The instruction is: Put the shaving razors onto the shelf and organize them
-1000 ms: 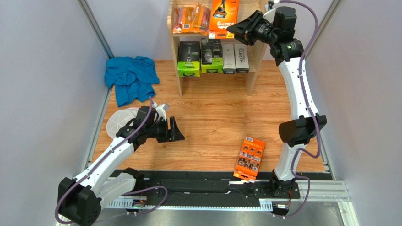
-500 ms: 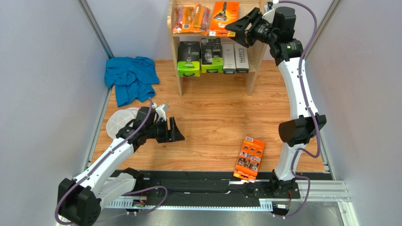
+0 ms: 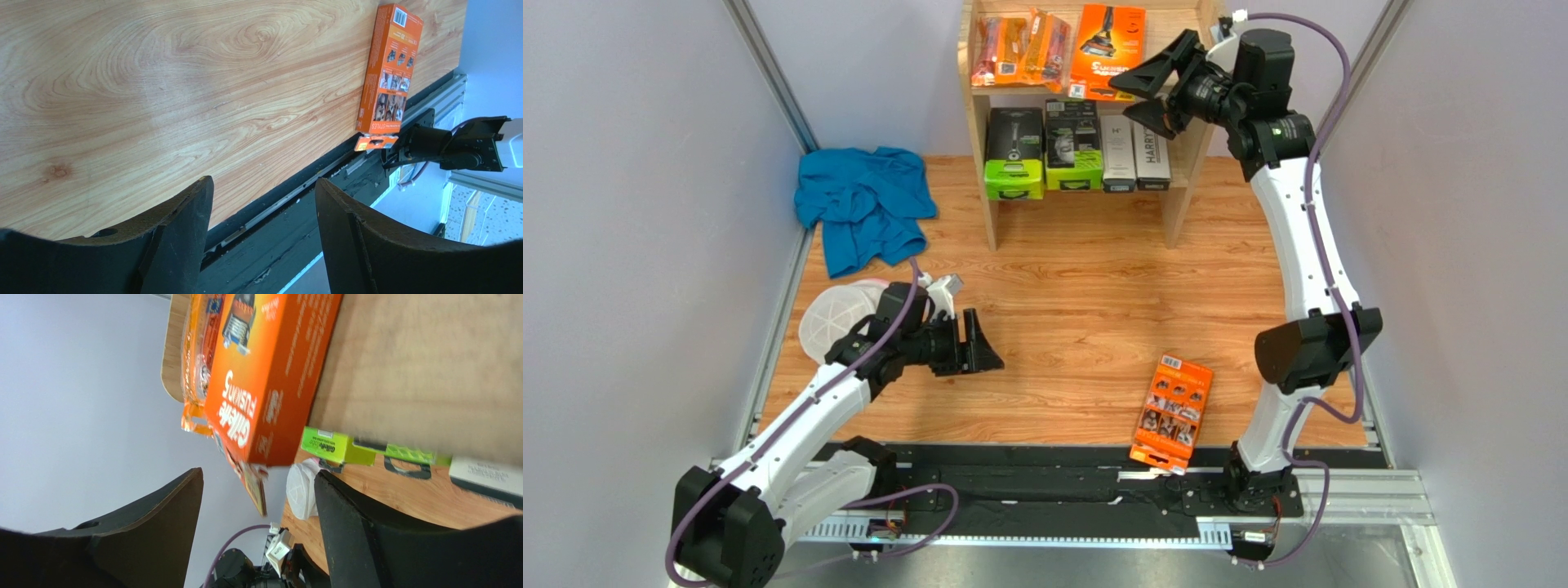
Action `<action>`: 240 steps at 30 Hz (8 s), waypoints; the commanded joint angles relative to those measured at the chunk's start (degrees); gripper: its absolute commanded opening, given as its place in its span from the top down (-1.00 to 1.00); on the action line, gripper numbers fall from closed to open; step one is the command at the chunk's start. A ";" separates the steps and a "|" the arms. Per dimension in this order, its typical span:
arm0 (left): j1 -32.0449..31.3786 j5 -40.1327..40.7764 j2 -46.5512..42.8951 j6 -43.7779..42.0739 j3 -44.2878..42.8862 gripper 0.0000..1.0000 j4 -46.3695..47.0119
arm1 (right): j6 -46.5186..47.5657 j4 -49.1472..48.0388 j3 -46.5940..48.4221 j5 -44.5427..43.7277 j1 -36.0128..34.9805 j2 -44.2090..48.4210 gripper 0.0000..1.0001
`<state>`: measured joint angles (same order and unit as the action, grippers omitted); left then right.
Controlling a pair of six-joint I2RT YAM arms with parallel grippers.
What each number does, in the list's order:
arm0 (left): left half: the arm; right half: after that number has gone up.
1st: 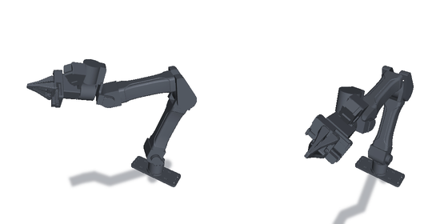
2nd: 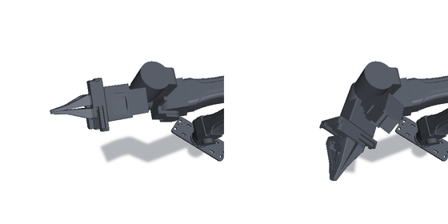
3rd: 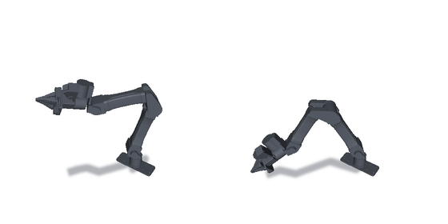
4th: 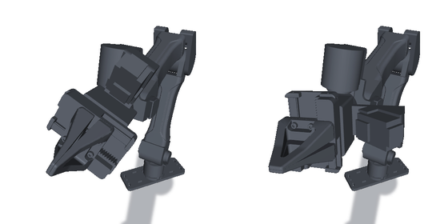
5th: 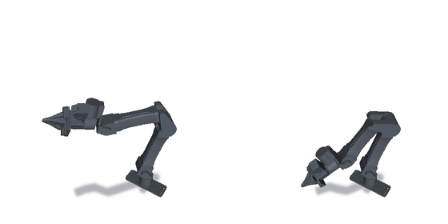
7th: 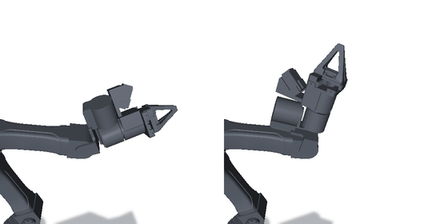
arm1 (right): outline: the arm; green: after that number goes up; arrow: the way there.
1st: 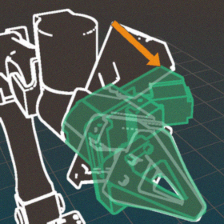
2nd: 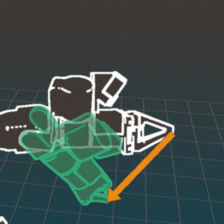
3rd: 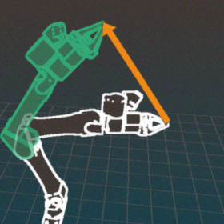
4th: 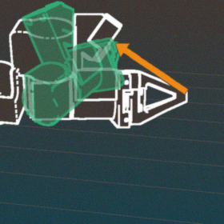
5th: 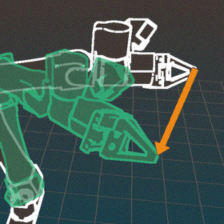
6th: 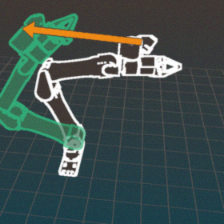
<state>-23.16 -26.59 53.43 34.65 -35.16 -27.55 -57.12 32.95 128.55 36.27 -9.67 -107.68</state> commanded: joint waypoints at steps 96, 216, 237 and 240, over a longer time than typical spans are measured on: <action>-26.33 -7.78 63.55 29.30 -19.44 -0.34 56.78 | 2.90 -22.04 -100.25 -16.76 -15.73 35.87 0.17; -28.87 10.69 57.04 38.12 -8.96 -0.36 48.55 | 0.70 -22.93 -112.82 -16.58 -16.61 50.98 -0.22; -33.09 6.90 54.32 38.38 -5.71 -0.28 52.07 | -9.15 -20.72 -120.99 -31.01 -16.70 79.03 -0.05; -33.18 6.55 55.20 38.73 -6.24 -0.28 52.95 | -8.36 -23.44 -120.73 -28.38 -16.61 76.66 0.06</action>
<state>-54.30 -18.02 105.86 73.78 -42.48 29.32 -64.03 19.86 7.33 2.52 -25.98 -29.36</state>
